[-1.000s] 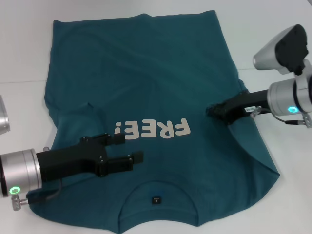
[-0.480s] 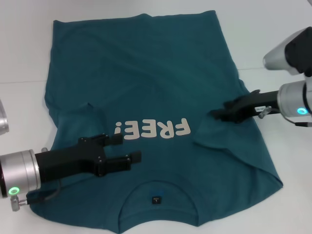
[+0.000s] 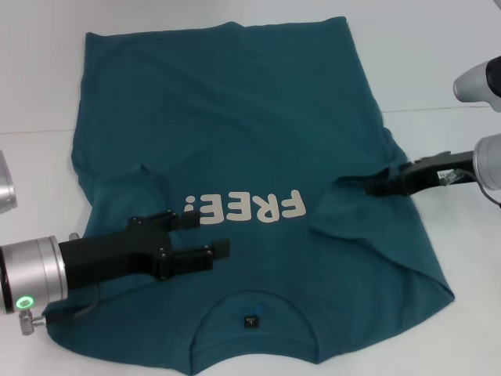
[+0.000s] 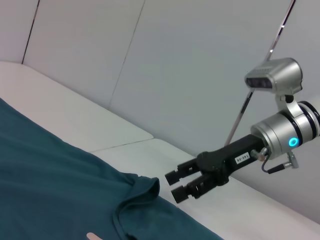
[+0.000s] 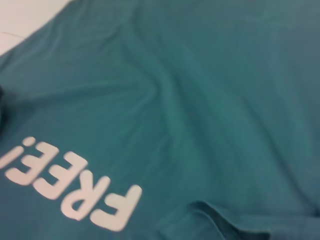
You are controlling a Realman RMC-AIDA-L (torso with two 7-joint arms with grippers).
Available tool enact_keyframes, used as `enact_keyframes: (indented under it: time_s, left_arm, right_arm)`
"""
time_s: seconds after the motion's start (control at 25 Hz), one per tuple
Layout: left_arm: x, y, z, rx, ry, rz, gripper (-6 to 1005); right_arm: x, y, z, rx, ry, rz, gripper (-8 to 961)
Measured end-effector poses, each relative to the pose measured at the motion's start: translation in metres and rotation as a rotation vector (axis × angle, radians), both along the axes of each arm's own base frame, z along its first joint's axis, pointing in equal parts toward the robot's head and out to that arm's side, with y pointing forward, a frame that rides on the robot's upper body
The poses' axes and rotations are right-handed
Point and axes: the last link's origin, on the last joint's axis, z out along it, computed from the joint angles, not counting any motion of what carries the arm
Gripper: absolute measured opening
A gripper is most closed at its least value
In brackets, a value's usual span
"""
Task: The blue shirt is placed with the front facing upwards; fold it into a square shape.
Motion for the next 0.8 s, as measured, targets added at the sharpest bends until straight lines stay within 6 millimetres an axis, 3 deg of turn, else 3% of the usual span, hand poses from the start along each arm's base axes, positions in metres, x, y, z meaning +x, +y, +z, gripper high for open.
enact_keyframes:
  time_s: [0.12, 0.32, 0.8]
  left_arm:
    - [0.0, 0.0, 0.0, 0.001, 0.0, 0.0, 874]
    - [0.002, 0.001, 0.0, 0.002, 0.0, -0.004, 874]
    - [0.003, 0.003, 0.001, 0.008, -0.007, -0.006, 874]
  right_arm:
    - [0.004, -0.001, 0.001, -0.005, -0.015, -0.022, 848]
    - [0.006, -0.002, 0.0, -0.007, -0.017, -0.029, 918]
    - [0.003, 0.003, -0.025, 0.002, -0.013, -0.045, 912]
